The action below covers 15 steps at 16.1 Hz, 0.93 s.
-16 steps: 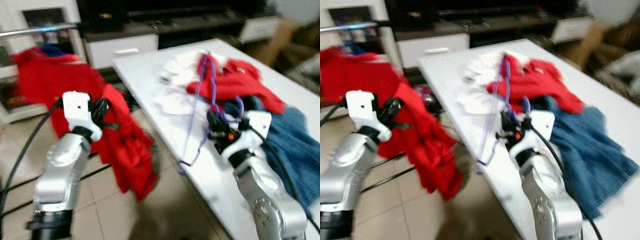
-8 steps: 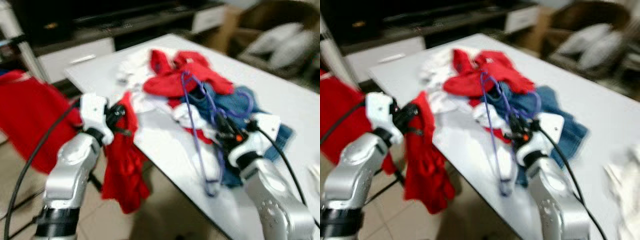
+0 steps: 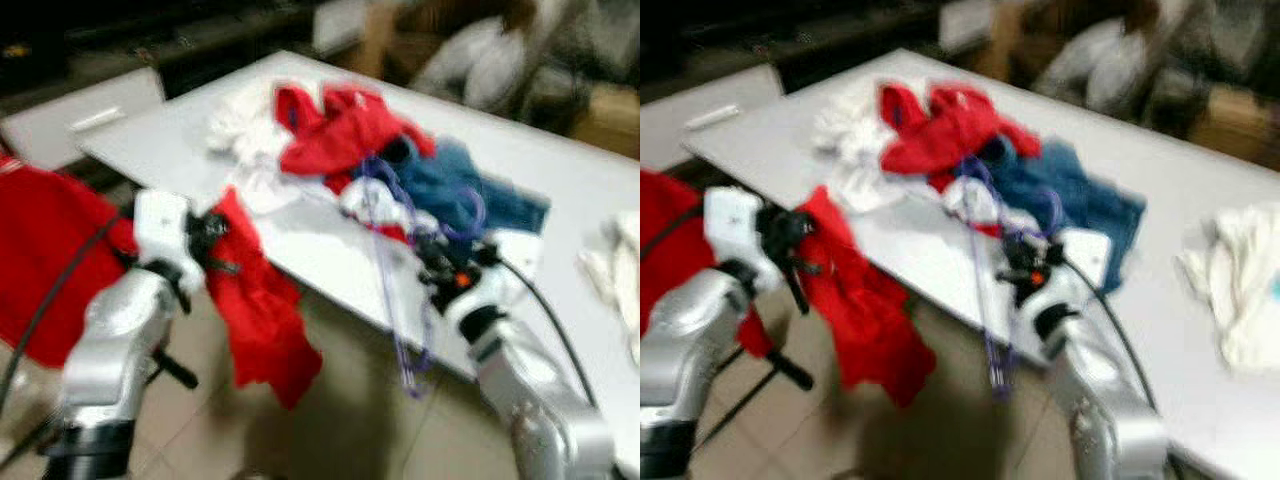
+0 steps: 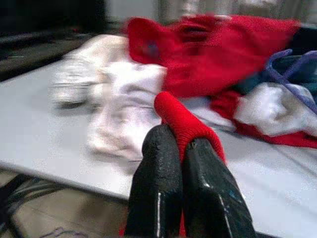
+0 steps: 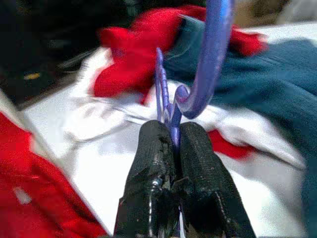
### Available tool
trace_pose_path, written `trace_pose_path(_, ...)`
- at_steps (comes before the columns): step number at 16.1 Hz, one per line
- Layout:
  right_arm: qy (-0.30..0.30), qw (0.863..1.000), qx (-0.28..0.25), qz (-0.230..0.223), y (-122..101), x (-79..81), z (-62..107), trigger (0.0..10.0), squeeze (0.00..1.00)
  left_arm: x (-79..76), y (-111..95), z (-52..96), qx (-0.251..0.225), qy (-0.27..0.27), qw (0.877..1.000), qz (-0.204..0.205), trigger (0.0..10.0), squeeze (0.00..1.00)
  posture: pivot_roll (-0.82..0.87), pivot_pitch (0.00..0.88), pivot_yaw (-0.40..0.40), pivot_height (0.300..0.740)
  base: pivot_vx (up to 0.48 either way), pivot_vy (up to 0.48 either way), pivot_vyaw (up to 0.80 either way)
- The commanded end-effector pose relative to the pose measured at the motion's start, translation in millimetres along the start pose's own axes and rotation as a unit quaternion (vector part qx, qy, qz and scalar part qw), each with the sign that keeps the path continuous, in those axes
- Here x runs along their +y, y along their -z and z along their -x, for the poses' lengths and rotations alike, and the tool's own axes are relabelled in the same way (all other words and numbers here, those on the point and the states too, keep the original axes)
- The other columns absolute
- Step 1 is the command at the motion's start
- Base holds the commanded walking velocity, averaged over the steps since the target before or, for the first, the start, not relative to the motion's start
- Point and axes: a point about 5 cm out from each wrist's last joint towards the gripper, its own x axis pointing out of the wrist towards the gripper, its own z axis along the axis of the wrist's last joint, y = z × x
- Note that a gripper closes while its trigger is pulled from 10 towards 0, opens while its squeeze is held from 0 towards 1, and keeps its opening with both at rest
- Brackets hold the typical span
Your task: Hang hanger
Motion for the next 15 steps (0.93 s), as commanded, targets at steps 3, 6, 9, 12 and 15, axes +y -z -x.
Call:
trace_pose_path(3,-0.006,1.000,-0.014,0.005,-6,2.4,-1.1,10.0,0.00,2.2,-11,-0.4,-0.018,0.001,1.000,-0.015,10.0,0.00,0.05,0.000,-0.014,0.740,0.000,0.437,-0.80)
trace_pose_path(6,-0.005,1.000,-0.009,0.008,-3,3.4,3.1,10.0,0.00,1.9,-8,2.3,-0.013,0.009,1.000,-0.017,10.0,0.00,0.03,0.000,-0.008,0.740,0.000,0.411,-0.80)
trace_pose_path(9,-0.004,1.000,-0.010,0.018,-3,3.7,3.9,10.0,0.00,-4.5,-9,1.1,-0.025,0.028,0.999,-0.021,10.0,0.00,0.02,0.000,-0.003,0.740,0.000,-0.025,-0.80)
trace_pose_path(12,-0.003,1.000,-0.010,0.026,-4,1.3,5.0,10.0,0.00,-16.3,-7,2.8,-0.022,0.046,0.999,-0.020,10.0,0.00,0.04,0.000,-0.011,0.740,0.000,-0.480,-0.54)
trace_pose_path(15,-0.007,0.999,-0.006,0.047,-4,-0.7,7.7,10.0,0.00,-19.4,-4,10.6,-0.017,0.068,0.998,-0.005,10.0,0.00,0.04,0.000,-0.017,0.740,0.000,-0.160,0.00)
